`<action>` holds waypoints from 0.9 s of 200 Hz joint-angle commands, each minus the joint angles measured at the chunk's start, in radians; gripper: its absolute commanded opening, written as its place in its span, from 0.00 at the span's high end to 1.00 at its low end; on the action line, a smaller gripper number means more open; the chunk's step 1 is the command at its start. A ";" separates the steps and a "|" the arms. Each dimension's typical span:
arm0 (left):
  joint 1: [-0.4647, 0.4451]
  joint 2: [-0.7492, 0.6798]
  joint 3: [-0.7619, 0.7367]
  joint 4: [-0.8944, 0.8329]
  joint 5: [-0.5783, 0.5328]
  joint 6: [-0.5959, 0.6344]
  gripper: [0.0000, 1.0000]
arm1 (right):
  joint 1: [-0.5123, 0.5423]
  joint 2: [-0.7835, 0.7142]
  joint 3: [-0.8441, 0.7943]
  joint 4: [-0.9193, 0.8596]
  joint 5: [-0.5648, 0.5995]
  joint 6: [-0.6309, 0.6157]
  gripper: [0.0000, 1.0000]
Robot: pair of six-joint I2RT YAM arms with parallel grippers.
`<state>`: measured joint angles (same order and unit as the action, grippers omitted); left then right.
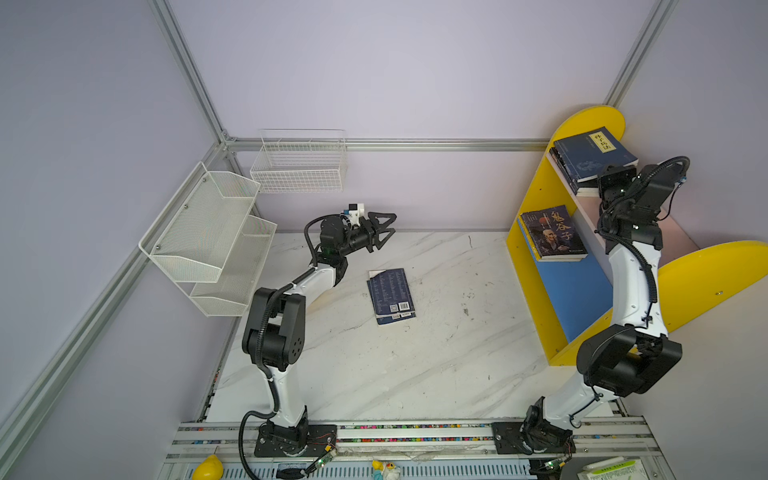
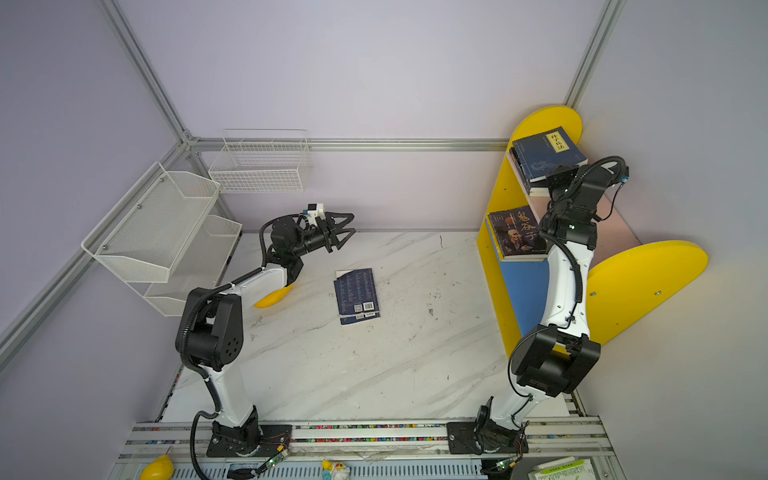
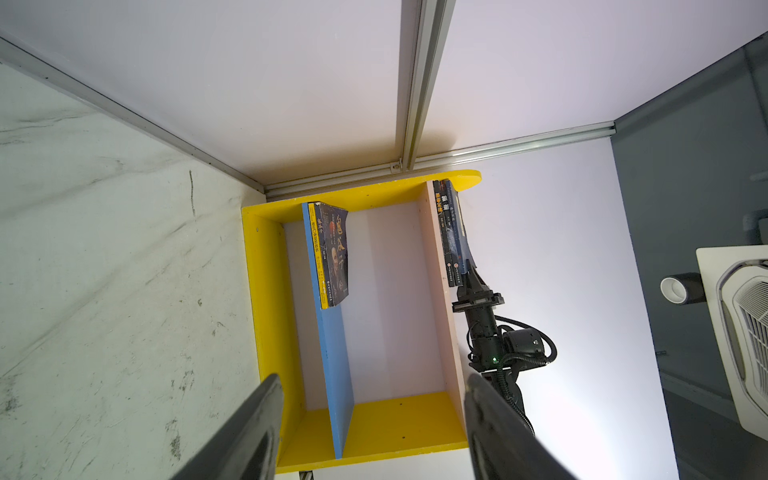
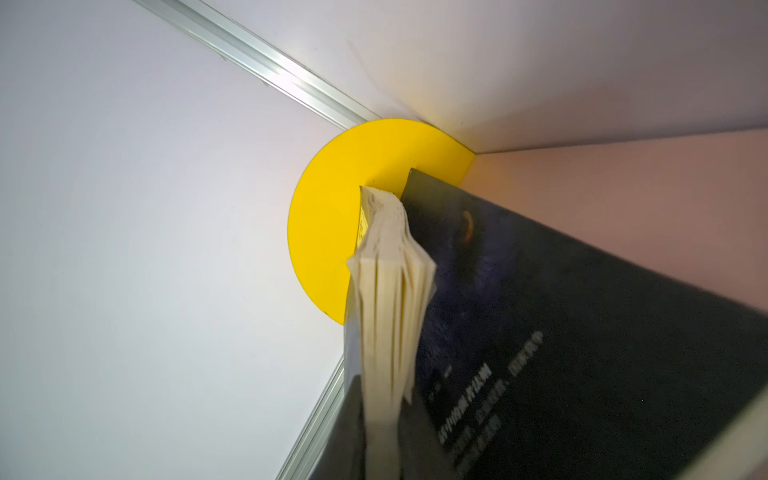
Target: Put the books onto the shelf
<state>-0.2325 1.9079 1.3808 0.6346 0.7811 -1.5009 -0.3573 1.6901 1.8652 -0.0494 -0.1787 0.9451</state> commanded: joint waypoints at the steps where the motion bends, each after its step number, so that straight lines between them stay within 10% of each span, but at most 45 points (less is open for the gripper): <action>1: -0.008 0.000 -0.009 0.043 0.009 -0.003 0.32 | 0.008 0.007 -0.001 0.022 0.005 0.012 0.85; 180: -0.009 0.017 -0.001 0.045 0.006 -0.007 0.32 | 0.017 -0.015 -0.024 0.060 0.042 0.071 0.89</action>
<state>-0.2325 1.9186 1.3808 0.6346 0.7815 -1.5024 -0.3519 1.6634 1.8000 0.0235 -0.1181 1.0256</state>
